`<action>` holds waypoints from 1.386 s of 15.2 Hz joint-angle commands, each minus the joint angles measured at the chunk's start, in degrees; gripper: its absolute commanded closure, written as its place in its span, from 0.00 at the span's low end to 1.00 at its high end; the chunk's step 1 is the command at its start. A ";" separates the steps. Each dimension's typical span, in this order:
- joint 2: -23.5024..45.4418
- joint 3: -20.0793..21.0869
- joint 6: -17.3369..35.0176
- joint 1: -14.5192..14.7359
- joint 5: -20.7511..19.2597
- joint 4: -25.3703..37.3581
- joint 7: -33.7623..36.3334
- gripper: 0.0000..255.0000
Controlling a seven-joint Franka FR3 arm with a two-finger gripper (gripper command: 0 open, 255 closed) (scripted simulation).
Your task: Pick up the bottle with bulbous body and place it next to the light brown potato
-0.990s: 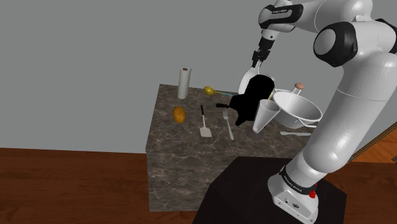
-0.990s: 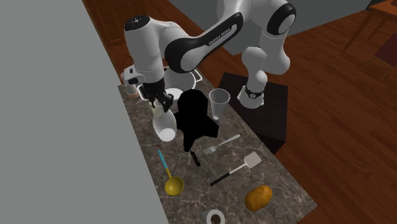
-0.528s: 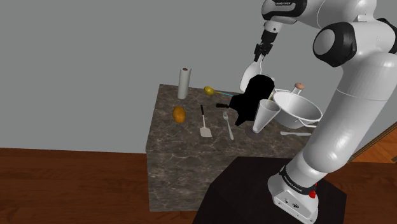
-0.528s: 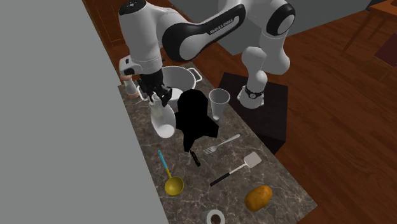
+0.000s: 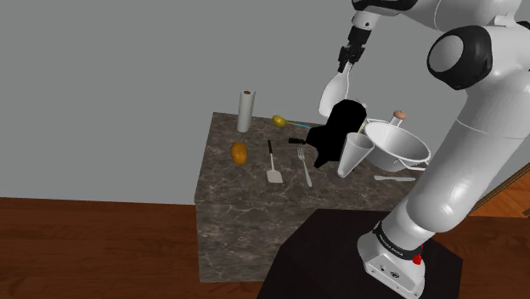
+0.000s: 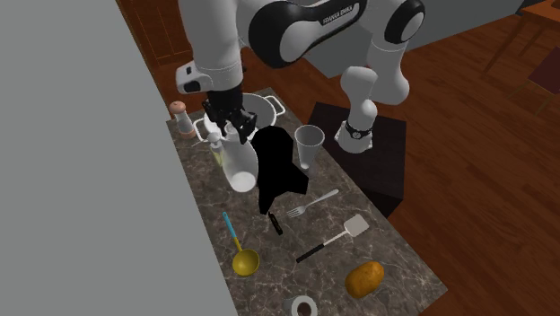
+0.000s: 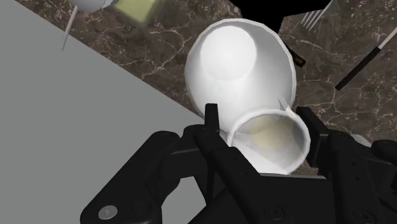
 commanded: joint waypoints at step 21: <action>-2.75 10.63 -23.14 14.20 -2.56 21.53 25.90 1.00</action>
